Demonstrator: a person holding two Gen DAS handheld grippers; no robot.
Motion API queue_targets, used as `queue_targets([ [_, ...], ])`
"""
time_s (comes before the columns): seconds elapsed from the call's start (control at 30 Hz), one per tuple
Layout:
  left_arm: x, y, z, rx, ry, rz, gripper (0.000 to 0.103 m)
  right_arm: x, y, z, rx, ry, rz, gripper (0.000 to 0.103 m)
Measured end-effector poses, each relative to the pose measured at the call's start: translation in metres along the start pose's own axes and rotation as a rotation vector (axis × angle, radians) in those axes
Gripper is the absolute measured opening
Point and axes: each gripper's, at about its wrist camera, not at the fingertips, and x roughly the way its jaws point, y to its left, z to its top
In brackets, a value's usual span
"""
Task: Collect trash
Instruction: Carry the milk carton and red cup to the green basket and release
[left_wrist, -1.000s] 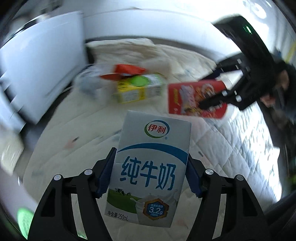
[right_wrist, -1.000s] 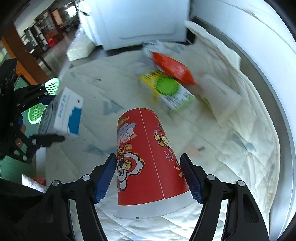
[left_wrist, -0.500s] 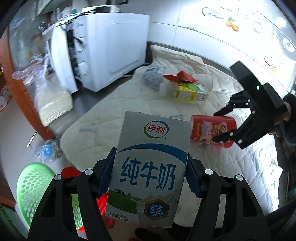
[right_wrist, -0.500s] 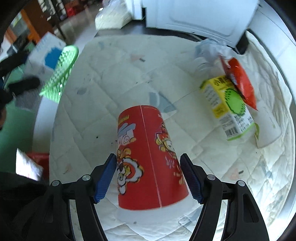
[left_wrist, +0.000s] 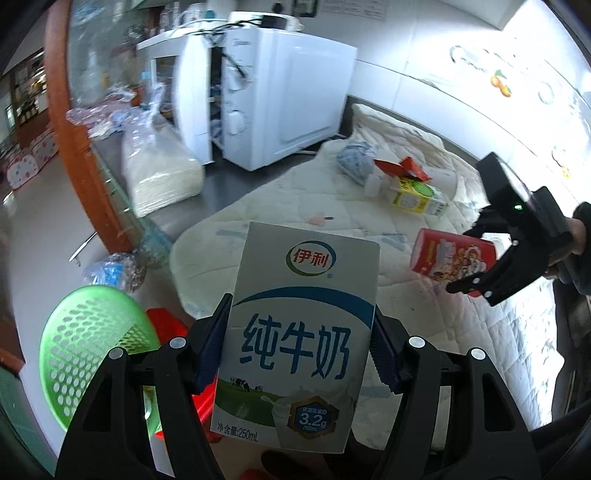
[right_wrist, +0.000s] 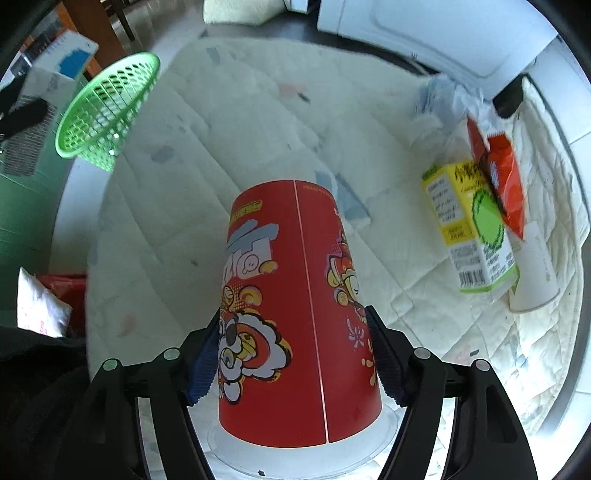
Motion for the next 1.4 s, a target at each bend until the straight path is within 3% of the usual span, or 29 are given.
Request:
queue_targets([
  [0.17, -0.022, 0.038, -0.009, -0.091, -0.029, 0.066, 0.066, -0.03, 0.022, 0.025, -0.016, -0.095, 0.034, 0.069],
  [0.3, -0.041, 0.084, -0.019, -0.17, -0.034, 0.166, 0.066, -0.044, 0.049, 0.057, -0.038, -0.174, 0.084, 0.069],
  [0.5, -0.043, 0.167, -0.045, -0.315, 0.03, 0.292, 0.066, -0.051, 0.104, 0.127, -0.068, -0.266, 0.187, 0.069],
  [0.7, -0.027, 0.228, -0.075, -0.438, 0.111, 0.323, 0.067, -0.047, 0.153, 0.178, -0.085, -0.304, 0.262, 0.069],
  [0.83, -0.024, 0.247, -0.09, -0.489, 0.123, 0.316, 0.068, -0.038, 0.19, 0.212, -0.087, -0.313, 0.312, 0.069],
  [0.9, -0.027, 0.256, -0.096, -0.515, 0.118, 0.313, 0.076, -0.031, 0.203, 0.226, -0.091, -0.312, 0.33, 0.069],
  [1.17, -0.047, 0.277, -0.111, -0.589, 0.065, 0.318, 0.079, 0.004, 0.26, 0.273, -0.098, -0.32, 0.365, 0.069],
  [1.4, -0.06, 0.272, -0.119, -0.618, 0.031, 0.328, 0.081, 0.019, 0.28, 0.286, -0.109, -0.34, 0.366, 0.073],
])
